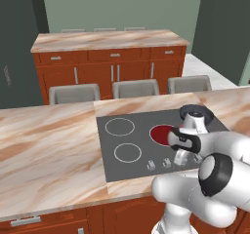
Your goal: Turn on the center burner of the stove.
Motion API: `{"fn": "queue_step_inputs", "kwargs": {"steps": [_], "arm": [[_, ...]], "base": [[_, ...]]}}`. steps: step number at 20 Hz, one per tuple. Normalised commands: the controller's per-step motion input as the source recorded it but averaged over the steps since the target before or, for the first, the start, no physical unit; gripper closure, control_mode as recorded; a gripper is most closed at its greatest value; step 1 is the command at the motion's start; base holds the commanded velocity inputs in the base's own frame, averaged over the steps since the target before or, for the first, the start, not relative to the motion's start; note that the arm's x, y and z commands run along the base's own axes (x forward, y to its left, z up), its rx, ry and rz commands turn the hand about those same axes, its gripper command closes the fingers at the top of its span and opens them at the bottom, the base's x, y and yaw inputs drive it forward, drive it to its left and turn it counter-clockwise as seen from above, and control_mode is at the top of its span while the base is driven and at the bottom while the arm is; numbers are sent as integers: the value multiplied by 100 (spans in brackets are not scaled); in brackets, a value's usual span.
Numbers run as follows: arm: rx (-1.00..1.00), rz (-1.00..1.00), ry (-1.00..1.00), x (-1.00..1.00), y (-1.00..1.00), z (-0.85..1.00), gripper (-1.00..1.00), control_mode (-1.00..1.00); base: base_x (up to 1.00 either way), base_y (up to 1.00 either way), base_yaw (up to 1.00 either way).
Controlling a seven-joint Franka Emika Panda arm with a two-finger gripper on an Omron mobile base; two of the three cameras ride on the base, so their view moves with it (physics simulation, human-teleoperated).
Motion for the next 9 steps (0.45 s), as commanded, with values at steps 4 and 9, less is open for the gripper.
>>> {"fn": "queue_step_inputs", "kwargs": {"steps": [4, 9], "arm": [[1, 55, -17, -16, 0, -22, 100, -100], [0, 19, -1, -2, 6, -19, 100, -100]], "base": [[0, 0, 0], [0, 0, 0]]}}
